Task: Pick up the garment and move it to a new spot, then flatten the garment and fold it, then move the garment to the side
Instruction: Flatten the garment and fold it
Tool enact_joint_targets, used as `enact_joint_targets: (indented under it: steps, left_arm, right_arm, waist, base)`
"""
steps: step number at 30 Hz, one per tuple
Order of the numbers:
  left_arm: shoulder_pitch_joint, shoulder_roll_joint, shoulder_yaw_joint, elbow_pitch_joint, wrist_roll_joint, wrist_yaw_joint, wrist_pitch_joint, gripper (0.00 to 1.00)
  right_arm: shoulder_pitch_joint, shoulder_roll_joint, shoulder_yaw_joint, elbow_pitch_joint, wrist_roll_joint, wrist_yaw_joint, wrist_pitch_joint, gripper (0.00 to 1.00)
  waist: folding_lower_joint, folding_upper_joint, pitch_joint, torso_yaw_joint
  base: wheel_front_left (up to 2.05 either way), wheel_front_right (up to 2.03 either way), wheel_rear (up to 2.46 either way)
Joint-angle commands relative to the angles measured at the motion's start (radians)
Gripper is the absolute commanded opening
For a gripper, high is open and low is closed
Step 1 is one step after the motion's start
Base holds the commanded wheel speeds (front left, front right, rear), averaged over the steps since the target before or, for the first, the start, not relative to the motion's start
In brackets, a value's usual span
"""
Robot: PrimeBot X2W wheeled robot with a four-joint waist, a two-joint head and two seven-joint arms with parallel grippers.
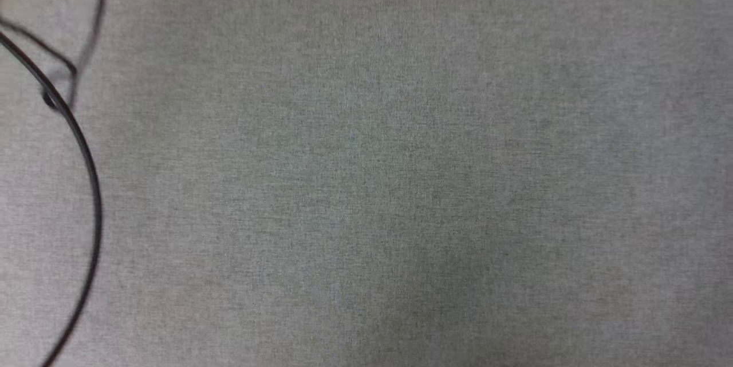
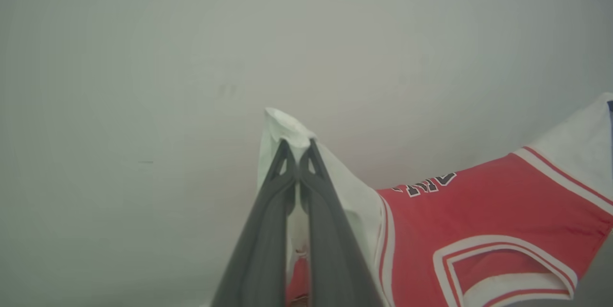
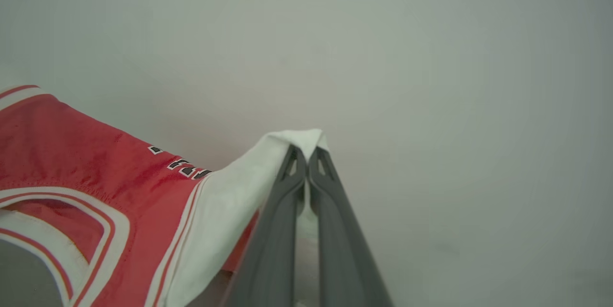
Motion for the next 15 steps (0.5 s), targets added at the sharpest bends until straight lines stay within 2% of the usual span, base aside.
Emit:
enact_joint_targets:
  steps: [1,8,15]
  left_arm:
    - [0.037,0.006,-0.003,-0.007,-0.005,0.005,-0.013,0.00]
    - [0.260,0.037,0.000,-0.069,-0.031,0.047,-0.088,0.00]
    - [0.538,0.083,0.021,-0.189,-0.071,0.118,-0.131,0.00]
  right_arm:
    - [0.036,-0.017,0.005,-0.009,0.012,-0.001,-0.012,0.00]
    - [0.288,-0.063,0.023,-0.084,0.059,-0.001,-0.074,0.00]
    - [0.577,-0.078,-0.007,-0.175,0.064,-0.001,-0.091,0.00]
  waist:
    - [-0.0001,0.0000,-0.015,0.000]
    - [-0.0001,0.0000,-0.080,0.004]
    - [-0.0001,0.0000,-0.172,0.000]
  base:
    - [0.00,0.00,0.00]
    - [0.00,0.00,0.00]
    - [0.00,0.00,0.00]
